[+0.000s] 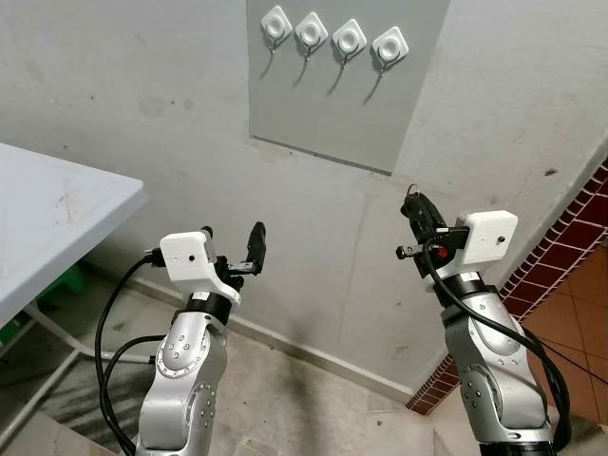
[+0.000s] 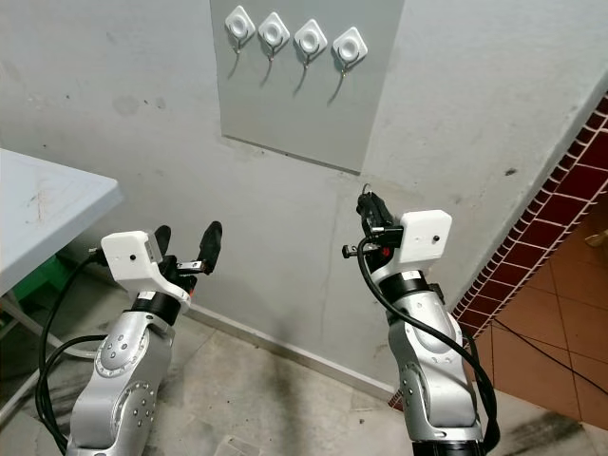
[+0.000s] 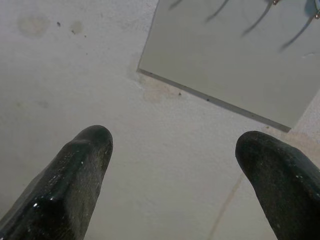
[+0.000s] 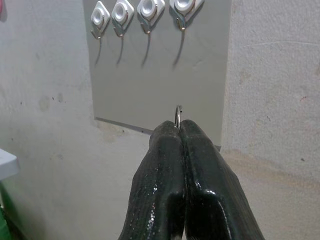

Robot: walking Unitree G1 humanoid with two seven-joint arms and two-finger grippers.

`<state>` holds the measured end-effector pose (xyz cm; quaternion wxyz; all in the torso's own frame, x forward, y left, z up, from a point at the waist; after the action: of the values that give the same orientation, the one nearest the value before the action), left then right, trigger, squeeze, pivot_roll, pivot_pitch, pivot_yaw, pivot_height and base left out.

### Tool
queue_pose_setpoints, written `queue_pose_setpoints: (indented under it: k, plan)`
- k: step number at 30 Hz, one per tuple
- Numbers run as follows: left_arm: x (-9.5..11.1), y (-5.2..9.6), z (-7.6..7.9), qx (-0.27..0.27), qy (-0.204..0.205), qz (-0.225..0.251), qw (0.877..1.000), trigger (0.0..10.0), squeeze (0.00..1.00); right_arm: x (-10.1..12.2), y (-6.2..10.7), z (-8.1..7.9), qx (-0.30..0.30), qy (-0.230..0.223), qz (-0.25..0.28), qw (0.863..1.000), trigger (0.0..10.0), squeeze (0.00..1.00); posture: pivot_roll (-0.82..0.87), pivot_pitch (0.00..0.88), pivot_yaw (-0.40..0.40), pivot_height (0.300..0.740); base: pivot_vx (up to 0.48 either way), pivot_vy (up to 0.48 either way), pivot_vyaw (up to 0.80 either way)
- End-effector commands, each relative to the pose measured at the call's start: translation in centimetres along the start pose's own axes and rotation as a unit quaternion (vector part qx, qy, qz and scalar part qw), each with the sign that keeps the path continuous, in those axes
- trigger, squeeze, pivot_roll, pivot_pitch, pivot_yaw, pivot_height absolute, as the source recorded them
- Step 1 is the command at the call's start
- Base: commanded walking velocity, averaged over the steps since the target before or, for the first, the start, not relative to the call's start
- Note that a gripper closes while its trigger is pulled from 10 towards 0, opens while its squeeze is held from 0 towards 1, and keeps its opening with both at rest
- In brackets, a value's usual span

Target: Hang keys on a hook

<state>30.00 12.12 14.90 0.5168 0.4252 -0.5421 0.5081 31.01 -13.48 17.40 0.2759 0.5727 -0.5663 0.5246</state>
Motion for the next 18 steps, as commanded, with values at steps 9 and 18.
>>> queue_pose_setpoints:
  k: [9,18]
  plan:
    - [0.8,-0.7,-0.2,-0.021,-0.015,0.001,1.000,10.0,0.00,0.0,-0.1,0.6,-0.024,-0.007,0.017,1.000,10.0,0.00,0.03,0.000,-0.007,0.740,0.000,0.000,0.00]
    - [1.4,-1.0,-0.3,-0.021,-0.010,0.015,1.000,10.0,0.00,0.4,-0.5,0.1,-0.011,-0.004,0.025,1.000,10.0,0.00,0.03,0.000,-0.010,0.740,0.095,0.000,0.00]
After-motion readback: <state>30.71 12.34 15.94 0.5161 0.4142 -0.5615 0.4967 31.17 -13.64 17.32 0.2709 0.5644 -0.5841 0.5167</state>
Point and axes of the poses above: a point about 5 cm out from each wrist's last joint towards the gripper, its own y axis pointing back from the gripper into the wrist, its own x axis along the axis of the wrist's last joint, z = x × y, the point moved 3 cm from there along -y, pointing out of the wrist towards the gripper, and after that the axes turned 11 degrees about -y, right-handed, at the moved point
